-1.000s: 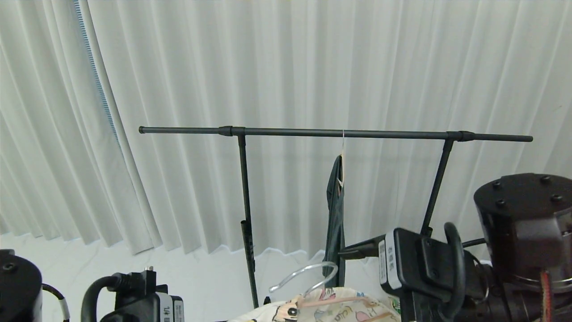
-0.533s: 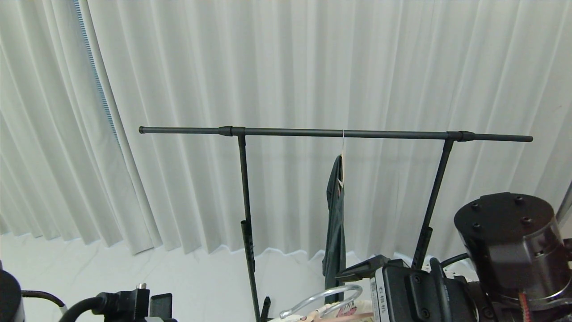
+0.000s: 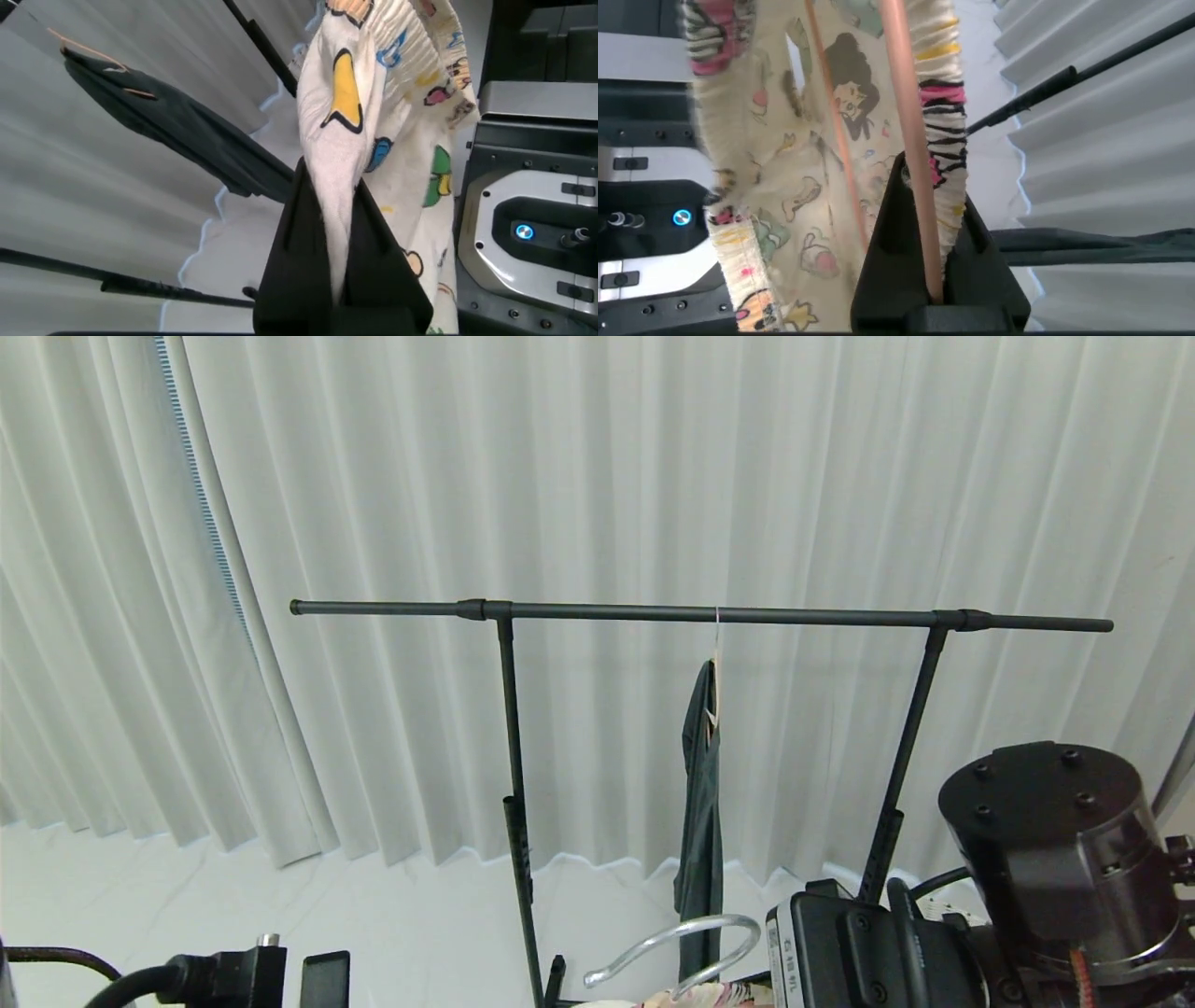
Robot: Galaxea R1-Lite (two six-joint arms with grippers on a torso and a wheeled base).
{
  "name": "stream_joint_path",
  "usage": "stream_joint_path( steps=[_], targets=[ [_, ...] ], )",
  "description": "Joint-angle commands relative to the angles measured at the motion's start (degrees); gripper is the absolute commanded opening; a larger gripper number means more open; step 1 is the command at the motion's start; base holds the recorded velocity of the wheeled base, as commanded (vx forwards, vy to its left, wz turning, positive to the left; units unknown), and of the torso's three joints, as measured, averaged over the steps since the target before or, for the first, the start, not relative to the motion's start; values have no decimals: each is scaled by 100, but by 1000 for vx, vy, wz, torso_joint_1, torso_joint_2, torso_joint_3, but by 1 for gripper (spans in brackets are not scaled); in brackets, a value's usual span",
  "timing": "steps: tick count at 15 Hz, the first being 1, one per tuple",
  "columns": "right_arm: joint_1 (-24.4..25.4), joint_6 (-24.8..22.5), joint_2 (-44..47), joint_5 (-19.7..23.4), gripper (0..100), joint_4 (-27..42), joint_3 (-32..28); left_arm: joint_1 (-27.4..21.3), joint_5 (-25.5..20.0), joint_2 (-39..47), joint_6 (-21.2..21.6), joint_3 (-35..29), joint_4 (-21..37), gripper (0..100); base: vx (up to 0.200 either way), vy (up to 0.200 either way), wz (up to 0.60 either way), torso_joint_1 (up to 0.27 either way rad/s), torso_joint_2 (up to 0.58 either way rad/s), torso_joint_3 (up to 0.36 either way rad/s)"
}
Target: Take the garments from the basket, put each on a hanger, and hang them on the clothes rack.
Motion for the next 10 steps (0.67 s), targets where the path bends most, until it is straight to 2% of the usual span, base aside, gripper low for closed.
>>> stream_joint_path(
  steps=[1,2,3,6,9,10],
  targets=[
    [-2,3,3,-6,0,-19,-18,1,-8,-25,7,39,4,0,0,0,0,0,0,0],
    [-2,-67,-15,-6,0,-28,-18,1,1,-52,16,66,4,0,0,0,0,0,0,0],
    [-2,-243,-68,3,0,-28,-18,1,10,-52,7,83,4,100,0,0,0,0,0,0],
    [-19,-744,-278,65,0,-28,-26,98,274,-25,-19,101,4,100,0,0,0,0,0,0],
    [-133,-902,-481,56,0,-19,-18,133,326,-87,-54,215,-5,100,0,0,0,0,0,0],
    [-318,-1043,-560,65,0,-19,-9,326,326,-157,-72,400,4,100,0,0,0,0,0,0]
  ],
)
